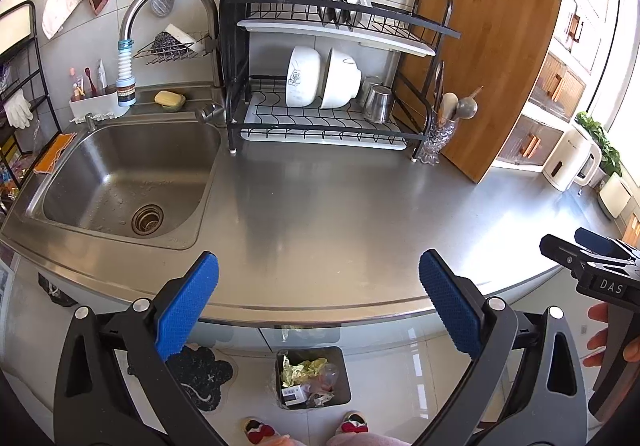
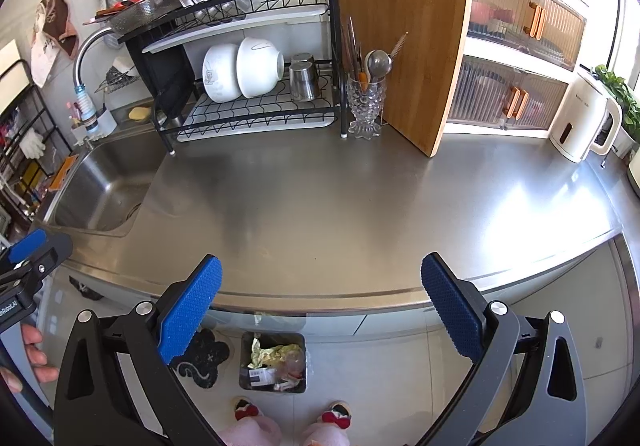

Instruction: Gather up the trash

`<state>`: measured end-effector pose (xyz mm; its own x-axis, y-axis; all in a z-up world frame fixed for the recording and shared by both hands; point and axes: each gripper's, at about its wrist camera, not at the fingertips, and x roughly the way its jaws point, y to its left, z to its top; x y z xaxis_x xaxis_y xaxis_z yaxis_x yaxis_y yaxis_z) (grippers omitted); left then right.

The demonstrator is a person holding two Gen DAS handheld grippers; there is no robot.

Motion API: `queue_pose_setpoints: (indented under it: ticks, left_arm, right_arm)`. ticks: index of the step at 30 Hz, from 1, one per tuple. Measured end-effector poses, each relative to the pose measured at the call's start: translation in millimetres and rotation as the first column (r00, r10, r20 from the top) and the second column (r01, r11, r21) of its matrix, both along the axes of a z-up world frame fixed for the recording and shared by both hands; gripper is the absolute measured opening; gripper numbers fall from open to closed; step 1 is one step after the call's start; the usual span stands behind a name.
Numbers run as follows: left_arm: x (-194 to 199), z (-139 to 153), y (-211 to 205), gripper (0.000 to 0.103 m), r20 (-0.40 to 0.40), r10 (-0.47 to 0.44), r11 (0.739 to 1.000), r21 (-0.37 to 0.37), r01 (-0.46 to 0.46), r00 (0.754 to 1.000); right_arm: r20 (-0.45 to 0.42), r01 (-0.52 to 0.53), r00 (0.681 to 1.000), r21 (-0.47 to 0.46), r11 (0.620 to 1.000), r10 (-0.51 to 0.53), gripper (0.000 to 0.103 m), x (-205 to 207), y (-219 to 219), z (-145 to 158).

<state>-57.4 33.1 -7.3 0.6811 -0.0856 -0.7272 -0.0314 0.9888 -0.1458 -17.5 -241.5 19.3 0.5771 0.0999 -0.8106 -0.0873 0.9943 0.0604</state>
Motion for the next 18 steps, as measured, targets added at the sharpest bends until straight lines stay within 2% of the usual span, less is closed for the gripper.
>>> queue_pose_setpoints:
  ticks: [18]
  left_arm:
    - [3.2,0.9,-0.3,0.095,0.004,0.027,0.999,0.034,-0.028,1.000]
  right_arm:
    - [-0.003,0.001,1.000,-0.003,1.000,-0.001,0.100,4.9,-2.4,-1.4]
